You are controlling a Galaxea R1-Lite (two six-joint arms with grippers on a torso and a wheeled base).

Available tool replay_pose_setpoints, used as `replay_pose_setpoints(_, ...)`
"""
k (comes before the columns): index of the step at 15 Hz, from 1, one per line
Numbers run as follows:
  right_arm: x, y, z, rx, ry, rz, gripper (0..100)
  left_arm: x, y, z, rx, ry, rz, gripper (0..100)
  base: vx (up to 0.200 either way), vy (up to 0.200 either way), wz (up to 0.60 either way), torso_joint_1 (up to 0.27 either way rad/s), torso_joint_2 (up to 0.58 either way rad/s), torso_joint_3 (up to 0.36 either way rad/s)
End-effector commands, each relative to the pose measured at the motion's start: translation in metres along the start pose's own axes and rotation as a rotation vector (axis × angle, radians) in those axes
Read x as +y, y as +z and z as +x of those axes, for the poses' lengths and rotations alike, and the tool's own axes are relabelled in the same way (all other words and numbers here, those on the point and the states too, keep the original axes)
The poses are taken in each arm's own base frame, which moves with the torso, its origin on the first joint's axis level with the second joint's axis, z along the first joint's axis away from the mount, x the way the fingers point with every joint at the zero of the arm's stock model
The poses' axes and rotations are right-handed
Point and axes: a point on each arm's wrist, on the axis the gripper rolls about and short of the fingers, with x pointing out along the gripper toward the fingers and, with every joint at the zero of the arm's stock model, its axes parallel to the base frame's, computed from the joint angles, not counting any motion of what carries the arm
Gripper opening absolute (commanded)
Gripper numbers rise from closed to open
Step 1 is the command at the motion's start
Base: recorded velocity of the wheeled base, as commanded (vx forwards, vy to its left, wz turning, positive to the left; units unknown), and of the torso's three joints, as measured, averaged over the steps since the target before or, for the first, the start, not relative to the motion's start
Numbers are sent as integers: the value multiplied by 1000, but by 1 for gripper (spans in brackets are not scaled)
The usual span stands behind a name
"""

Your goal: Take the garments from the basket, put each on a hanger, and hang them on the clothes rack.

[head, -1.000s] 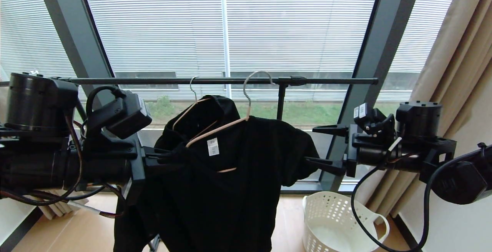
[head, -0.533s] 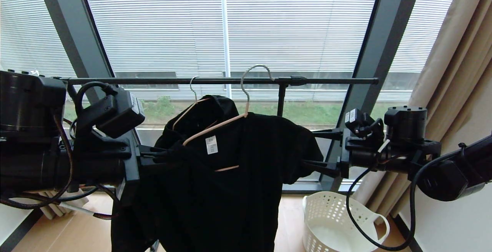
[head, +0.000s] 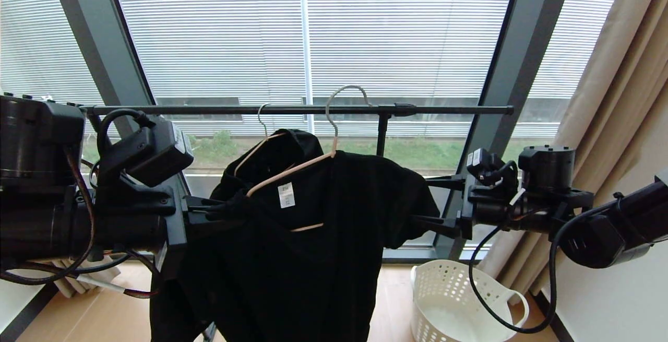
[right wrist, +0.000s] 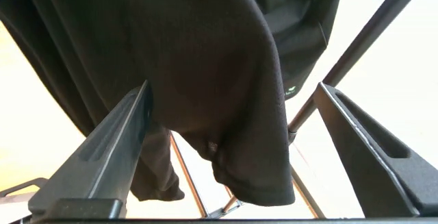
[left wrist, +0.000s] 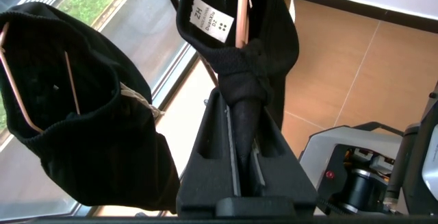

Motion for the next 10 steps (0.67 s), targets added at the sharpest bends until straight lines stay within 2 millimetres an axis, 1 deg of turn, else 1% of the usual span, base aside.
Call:
replay_pose_setpoints(1,-4,-6,4,11,0,13,100,0,1,-1,-4,4,1,0,0,0,0,0,0,0)
replay_pose_setpoints(10,-20,-20,9,25,-20,30,100,0,0,-1,-2,2,-7,0,0,0,0,0,0,0)
